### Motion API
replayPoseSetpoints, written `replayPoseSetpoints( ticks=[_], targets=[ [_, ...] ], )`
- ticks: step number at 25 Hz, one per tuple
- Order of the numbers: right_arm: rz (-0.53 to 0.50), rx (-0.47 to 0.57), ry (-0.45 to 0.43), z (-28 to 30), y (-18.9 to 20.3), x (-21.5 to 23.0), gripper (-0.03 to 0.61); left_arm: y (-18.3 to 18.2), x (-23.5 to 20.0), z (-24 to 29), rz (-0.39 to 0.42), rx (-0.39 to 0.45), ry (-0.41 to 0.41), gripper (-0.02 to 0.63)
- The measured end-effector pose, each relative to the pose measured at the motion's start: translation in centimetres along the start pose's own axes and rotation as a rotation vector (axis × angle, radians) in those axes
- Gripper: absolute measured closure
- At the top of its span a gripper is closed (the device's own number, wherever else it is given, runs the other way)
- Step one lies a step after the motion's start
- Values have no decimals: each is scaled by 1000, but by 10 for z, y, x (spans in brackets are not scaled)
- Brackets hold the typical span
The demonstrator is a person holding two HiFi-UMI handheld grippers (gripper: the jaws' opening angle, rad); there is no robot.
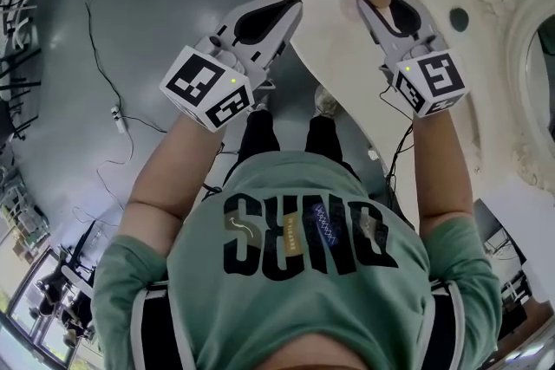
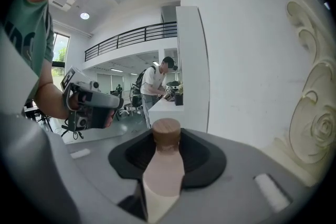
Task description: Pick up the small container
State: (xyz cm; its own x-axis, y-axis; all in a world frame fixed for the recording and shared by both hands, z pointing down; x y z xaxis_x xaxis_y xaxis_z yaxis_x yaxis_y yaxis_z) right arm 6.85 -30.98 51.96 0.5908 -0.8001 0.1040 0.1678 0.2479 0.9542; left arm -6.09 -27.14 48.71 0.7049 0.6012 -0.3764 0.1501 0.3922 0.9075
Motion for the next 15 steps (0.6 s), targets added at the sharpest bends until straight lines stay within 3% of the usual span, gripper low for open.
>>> replayPoseSetpoints(
  ticks=[15],
  targets=[
    [-4, 27, 32, -52, -115, 4, 434, -104, 56, 6, 106, 92, 77, 614]
  ],
)
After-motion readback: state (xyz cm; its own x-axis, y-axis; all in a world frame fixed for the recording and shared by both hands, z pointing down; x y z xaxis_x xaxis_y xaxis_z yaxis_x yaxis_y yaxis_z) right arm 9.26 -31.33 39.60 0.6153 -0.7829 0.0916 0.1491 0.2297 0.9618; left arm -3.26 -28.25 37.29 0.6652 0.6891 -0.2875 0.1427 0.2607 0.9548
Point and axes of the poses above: the fingertips, and each gripper's own axes: z forward along the fingers, x to its right, y out of its underside, the point moved 2 cm from there along -z, backward along the fingers, and after that the axes turned 6 degrees about -y, right-handed, at the moved point
